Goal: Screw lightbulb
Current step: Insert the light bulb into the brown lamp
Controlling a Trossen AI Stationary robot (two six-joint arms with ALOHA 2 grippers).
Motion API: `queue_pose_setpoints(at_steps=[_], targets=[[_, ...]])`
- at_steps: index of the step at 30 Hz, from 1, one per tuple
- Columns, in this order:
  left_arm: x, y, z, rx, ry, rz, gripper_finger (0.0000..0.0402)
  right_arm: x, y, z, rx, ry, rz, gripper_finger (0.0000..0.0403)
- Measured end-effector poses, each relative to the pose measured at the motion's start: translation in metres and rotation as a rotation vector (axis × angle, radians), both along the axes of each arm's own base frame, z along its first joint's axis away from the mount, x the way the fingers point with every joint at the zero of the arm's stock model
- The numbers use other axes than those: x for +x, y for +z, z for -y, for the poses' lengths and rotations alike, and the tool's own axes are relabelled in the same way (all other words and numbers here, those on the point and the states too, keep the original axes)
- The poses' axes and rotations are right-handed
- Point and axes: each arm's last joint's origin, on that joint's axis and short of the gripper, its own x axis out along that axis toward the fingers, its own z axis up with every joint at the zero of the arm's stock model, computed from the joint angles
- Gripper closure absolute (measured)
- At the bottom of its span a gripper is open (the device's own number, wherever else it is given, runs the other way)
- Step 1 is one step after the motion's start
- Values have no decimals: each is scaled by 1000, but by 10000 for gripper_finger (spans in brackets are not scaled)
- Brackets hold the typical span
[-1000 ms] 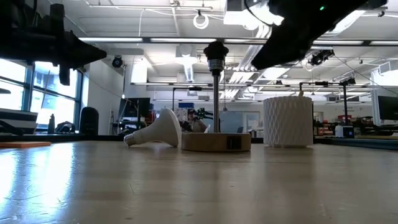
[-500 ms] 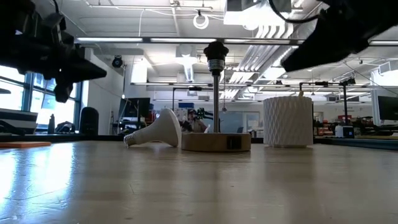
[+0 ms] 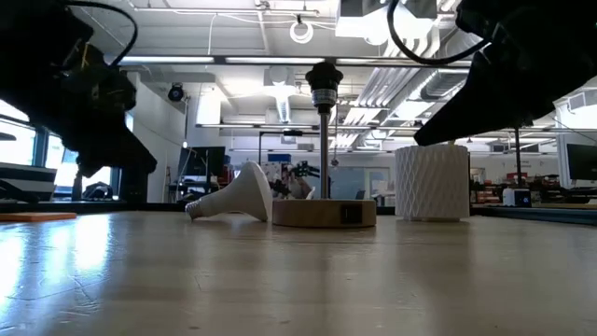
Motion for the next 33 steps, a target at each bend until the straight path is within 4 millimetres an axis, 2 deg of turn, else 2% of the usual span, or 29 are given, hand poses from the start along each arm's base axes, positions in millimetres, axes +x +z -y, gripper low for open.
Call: queue_pose_setpoints(at_steps=[6, 9, 13, 19, 27, 33], targets=[[27, 10, -7, 186, -68, -147, 243, 2, 2, -1, 0, 12, 15, 238], [38, 7, -15, 244, -79, -258, 200, 2, 2, -1, 2, 13, 15, 238], [52, 1, -28, 295, -86, -363, 165, 2, 2, -2, 20, 23, 16, 238], [73, -6, -44, 313, -189, -423, 152, 3, 2, -4, 69, 64, -3, 238], [98, -24, -69, 341, -165, -456, 151, 4, 2, -6, 104, 84, -2, 238], [119, -28, -74, 324, -227, -452, 160, 4, 2, -6, 129, 86, -1, 238]])
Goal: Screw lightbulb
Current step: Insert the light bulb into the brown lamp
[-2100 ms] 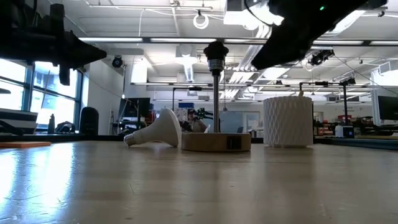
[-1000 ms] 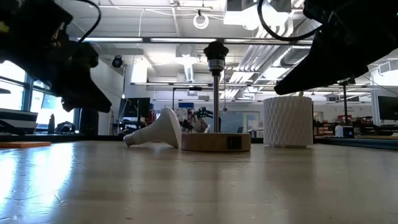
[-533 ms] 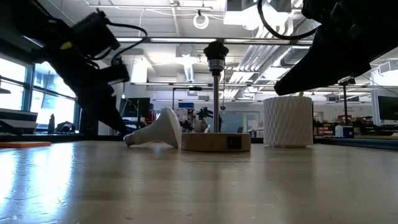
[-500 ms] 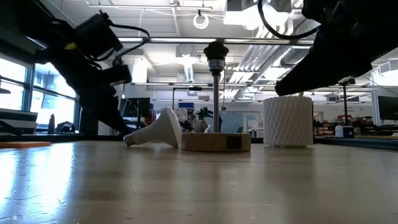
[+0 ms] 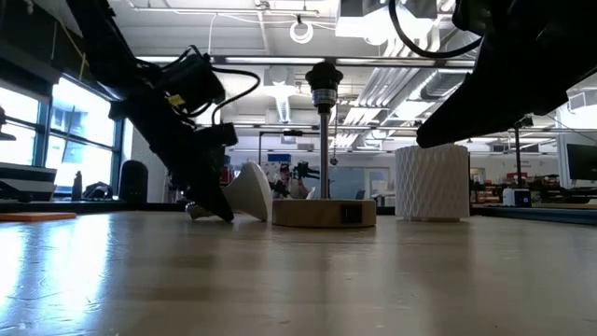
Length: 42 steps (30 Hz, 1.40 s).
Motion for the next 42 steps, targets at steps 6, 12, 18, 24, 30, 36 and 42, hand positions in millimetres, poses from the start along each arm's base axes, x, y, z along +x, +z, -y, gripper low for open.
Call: queue_pose_setpoints(at_steps=[6, 12, 18, 24, 30, 36, 42], targets=[[11, -5, 0, -48, -10, 1, 215, -1, 0, -1, 8, -1, 3, 238], [13, -6, 4, -95, 26, 15, 260, -2, 0, -4, 9, 9, 4, 238], [11, -7, 23, -125, 70, 25, 264, -3, 0, -4, 41, -16, 11, 238], [6, -12, 49, -174, 127, 31, 267, -9, -3, -7, 40, -18, -12, 238], [2, 0, 77, -223, 123, 75, 268, -19, -8, -6, 90, -150, -3, 238], [-13, 23, 97, -187, 161, 112, 270, -21, -19, -10, 137, -241, 48, 237], [-16, 40, 119, -179, 156, 248, 270, -10, -44, -13, 196, -264, 42, 217]])
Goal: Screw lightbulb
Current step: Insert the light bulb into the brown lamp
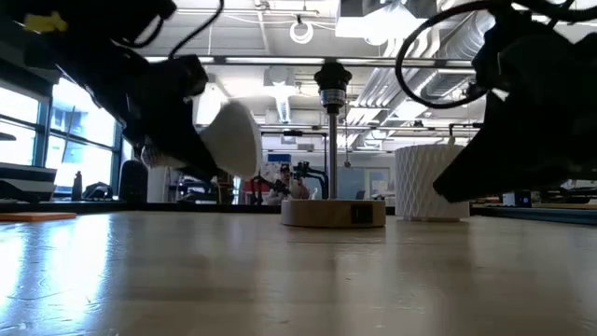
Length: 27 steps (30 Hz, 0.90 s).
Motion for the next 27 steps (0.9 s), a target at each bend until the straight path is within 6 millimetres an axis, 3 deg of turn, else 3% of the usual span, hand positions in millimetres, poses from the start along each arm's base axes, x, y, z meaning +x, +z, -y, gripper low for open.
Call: queue_pose_setpoints(at_steps=[7, 10, 18, 23, 27], targets=[[17, 11, 23, -19, -22, 280, 271, 13, -20, 12, 28, -61, -30, 188], [27, 6, 27, -84, -72, 351, 271, 17, -22, 19, 38, -47, -72, 187], [45, -40, 37, -240, -109, 108, 272, 7, -11, 15, -6, 78, -183, 187], [74, -42, 45, -197, -112, -31, 271, -5, -1, 9, -17, 103, -205, 187], [93, -35, 52, -129, -150, -127, 235, -12, -1, 2, -17, 138, -218, 187]])
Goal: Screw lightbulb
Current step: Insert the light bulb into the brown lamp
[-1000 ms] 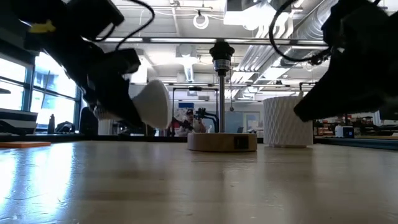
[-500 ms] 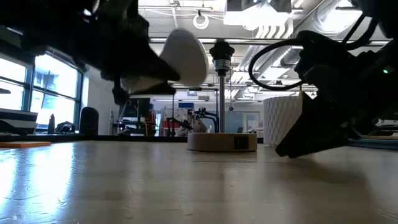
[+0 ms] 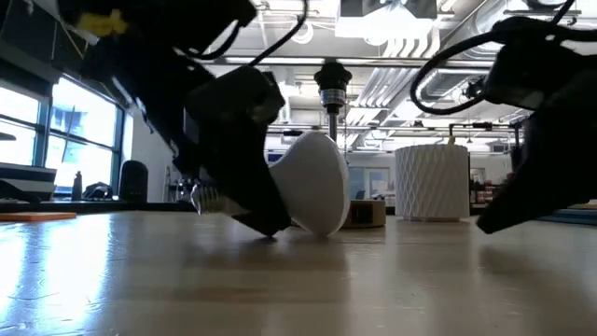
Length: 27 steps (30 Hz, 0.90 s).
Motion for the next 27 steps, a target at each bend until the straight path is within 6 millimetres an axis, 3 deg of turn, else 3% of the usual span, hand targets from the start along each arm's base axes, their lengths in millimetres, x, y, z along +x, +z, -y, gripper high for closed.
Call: queue_pose_setpoints(at_steps=[8, 12, 18, 22, 27], targets=[[17, 12, -5, -17, -56, -45, 176, -1, 1, -9, 52, 75, -12, 187], [7, 22, -14, -29, -63, -130, 168, 5, 5, -12, 93, 48, 77, 187], [-7, 47, -12, 40, 4, -122, 166, 20, 11, -23, 115, 5, 321, 187], [-16, 65, -6, 60, 19, -82, 165, 30, 4, -26, 185, 78, 326, 184], [-23, 63, 9, 59, 11, -78, 165, 43, -4, -28, 301, 186, 334, 161]])
